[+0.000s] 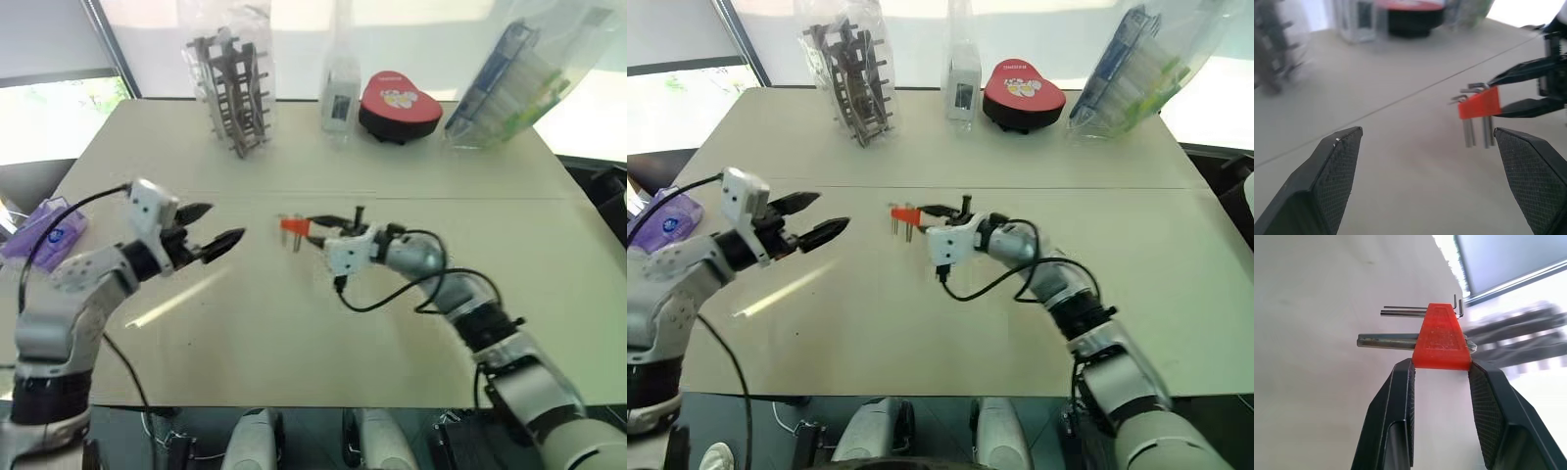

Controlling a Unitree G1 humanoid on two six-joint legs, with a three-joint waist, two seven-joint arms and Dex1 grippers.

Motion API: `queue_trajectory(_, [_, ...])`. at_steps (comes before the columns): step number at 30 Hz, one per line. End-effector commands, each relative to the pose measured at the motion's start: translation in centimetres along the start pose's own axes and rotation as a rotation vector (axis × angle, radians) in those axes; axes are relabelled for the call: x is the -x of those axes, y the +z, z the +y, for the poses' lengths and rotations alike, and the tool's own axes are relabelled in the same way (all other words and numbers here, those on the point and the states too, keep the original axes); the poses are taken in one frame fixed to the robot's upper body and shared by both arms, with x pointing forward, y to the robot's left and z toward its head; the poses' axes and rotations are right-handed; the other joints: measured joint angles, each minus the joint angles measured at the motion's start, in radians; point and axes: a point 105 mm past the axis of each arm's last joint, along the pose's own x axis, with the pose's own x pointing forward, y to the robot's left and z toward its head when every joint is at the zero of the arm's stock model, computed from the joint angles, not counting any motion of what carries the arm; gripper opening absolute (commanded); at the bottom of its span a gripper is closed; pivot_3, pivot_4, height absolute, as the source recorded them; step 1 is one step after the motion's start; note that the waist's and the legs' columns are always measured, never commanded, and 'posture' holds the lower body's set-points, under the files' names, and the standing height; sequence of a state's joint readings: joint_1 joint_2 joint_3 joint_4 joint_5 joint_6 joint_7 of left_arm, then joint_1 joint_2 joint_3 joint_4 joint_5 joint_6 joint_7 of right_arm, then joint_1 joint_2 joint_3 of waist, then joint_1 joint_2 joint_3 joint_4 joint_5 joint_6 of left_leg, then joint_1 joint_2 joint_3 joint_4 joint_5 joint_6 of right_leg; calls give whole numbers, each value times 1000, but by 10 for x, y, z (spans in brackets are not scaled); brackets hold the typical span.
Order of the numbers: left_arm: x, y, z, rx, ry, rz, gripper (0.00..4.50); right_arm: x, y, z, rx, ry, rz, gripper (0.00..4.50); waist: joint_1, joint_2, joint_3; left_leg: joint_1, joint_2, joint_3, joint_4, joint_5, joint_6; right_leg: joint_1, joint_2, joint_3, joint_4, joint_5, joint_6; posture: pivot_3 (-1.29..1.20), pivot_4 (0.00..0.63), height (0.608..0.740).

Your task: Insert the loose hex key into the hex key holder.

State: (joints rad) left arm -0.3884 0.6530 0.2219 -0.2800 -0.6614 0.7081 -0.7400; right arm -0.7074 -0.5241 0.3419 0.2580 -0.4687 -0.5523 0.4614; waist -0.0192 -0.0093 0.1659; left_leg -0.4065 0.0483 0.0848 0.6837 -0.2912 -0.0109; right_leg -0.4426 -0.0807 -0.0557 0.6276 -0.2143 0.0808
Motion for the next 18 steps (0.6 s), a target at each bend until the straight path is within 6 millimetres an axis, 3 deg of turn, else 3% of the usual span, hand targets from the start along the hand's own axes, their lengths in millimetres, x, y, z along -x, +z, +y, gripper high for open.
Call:
queue_trajectory(1, [-10, 25, -20, 67, -182, -67, 4500, 9, 24, -45, 188, -145, -116, 991, -4, 0, 0, 0, 0, 0, 0, 0, 0, 0, 0, 0, 0, 0, 0, 0, 150, 740])
queue_trajectory(8, [-23, 48, -36, 147, -389, -93, 4500, 24, 42, -62, 292, -186, -219, 991, 2, -2, 2, 0, 1, -1, 0, 2, -3, 0, 1, 0, 0, 0, 0, 0, 150, 740])
queue_trajectory(18, [-31, 51, -41, 152, -457, -85, 4500, 30, 54, -63, 314, -173, -277, 991, 4, -3, 2, 0, 1, -1, 0, 2, -2, 1, 1, 0, 0, 0, 0, 0, 150, 740])
